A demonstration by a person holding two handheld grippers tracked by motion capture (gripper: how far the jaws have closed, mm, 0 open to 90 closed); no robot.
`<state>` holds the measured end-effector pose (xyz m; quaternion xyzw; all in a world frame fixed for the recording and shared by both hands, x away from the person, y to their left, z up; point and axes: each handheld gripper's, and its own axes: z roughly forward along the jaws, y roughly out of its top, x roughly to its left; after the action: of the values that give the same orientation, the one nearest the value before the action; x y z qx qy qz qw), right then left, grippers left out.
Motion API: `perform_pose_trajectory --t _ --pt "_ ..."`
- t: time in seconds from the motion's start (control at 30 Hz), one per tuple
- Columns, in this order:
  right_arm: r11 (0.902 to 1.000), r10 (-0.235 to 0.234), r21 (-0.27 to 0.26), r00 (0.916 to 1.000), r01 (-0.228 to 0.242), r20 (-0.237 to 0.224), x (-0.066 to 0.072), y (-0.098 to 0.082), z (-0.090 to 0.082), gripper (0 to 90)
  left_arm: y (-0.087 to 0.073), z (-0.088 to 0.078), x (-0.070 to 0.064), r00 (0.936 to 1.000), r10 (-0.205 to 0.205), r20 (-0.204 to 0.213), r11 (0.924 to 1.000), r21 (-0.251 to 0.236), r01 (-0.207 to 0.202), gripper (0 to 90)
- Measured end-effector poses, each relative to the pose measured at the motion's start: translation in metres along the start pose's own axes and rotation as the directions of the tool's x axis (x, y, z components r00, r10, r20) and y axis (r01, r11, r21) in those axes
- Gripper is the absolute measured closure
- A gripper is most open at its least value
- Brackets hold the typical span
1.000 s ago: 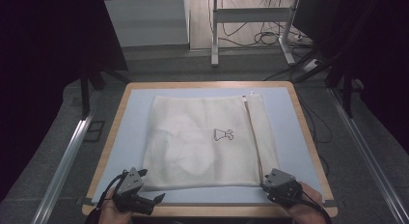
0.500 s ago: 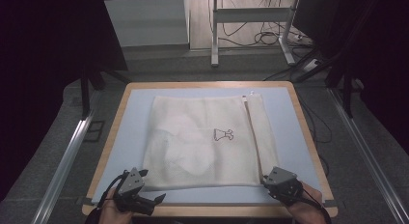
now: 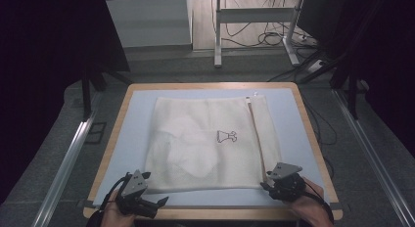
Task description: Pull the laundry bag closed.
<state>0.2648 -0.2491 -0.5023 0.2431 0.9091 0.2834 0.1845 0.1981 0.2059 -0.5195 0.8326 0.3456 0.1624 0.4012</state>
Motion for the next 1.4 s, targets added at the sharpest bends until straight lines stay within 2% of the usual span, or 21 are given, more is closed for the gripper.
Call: perform_pose_trajectory --t 0.1,0.23,0.27,0.33,0.43,0.67,0.8,0.93,1.1,1.2,1.3,1.4 --pt "1.0 0.005 0.0 0.9994 -0.005 -0.035 -0.004 0.004 0.006 52.9 0.0 0.0 0.0 1.0 0.003 -0.001 1.0 0.002 -0.003 0.0" --pt "1.0 -0.003 0.003 0.9986 0.004 -0.053 -0.006 0.006 0.007 61.4 0.0 0.0 0.0 1.0 0.001 -0.001 1.0 0.002 -0.001 0.0" --pt "0.9998 -0.019 0.006 0.9983 0.019 -0.054 -0.004 0.006 0.005 64.8 0.0 0.0 0.0 1.0 0.001 -0.001 1.0 0.001 -0.001 0.0" --pt "0.9994 -0.033 0.011 0.9986 0.034 -0.041 -0.003 0.007 0.004 65.9 0.0 0.0 0.0 1.0 0.002 -0.001 1.0 0.002 -0.002 0.0" --pt "0.9979 -0.064 0.006 0.9978 0.064 -0.016 0.001 0.008 -0.004 72.1 0.0 0.0 -0.001 1.0 0.004 -0.001 1.0 0.003 -0.004 0.0" --pt "0.9968 -0.078 0.014 0.9967 0.078 -0.025 0.002 0.006 -0.009 79.1 0.0 0.001 -0.001 1.0 0.004 0.0 1.0 0.005 -0.004 0.0" --pt "0.9939 -0.101 0.042 0.9944 0.102 -0.03 0.006 0.005 -0.009 81.4 0.001 0.001 -0.001 1.0 0.006 0.001 1.0 0.006 -0.006 0.0" --pt "0.9911 -0.121 0.053 0.9925 0.122 -0.016 0.008 0.005 -0.009 83.8 0.001 0.002 -0.002 1.0 0.001 0.008 1.0 0.006 -0.001 0.0" --pt "0.9906 -0.121 0.064 0.9926 0.121 -0.008 0.007 0.003 -0.01 84.1 0.006 0.009 -0.006 0.999 -0.015 0.042 0.9999 0.006 0.015 0.0" --pt "0.9906 -0.118 0.069 0.993 0.118 -0.003 0.007 0.002 -0.011 84.1 0.011 0.016 -0.008 0.9989 -0.011 0.044 0.9997 0.021 0.01 0.0" --pt "0.9924 -0.104 0.065 0.9946 0.104 -0.003 0.006 0.0 -0.012 84.2 0.016 0.021 -0.009 0.9976 -0.026 0.064 0.9996 0.016 0.025 0.2" --pt "0.9932 -0.097 0.065 0.9953 0.097 -0.003 0.006 0.0 -0.012 84.7 0.021 0.025 -0.01 0.9971 -0.023 0.073 0.9997 0.009 0.022 0.3"
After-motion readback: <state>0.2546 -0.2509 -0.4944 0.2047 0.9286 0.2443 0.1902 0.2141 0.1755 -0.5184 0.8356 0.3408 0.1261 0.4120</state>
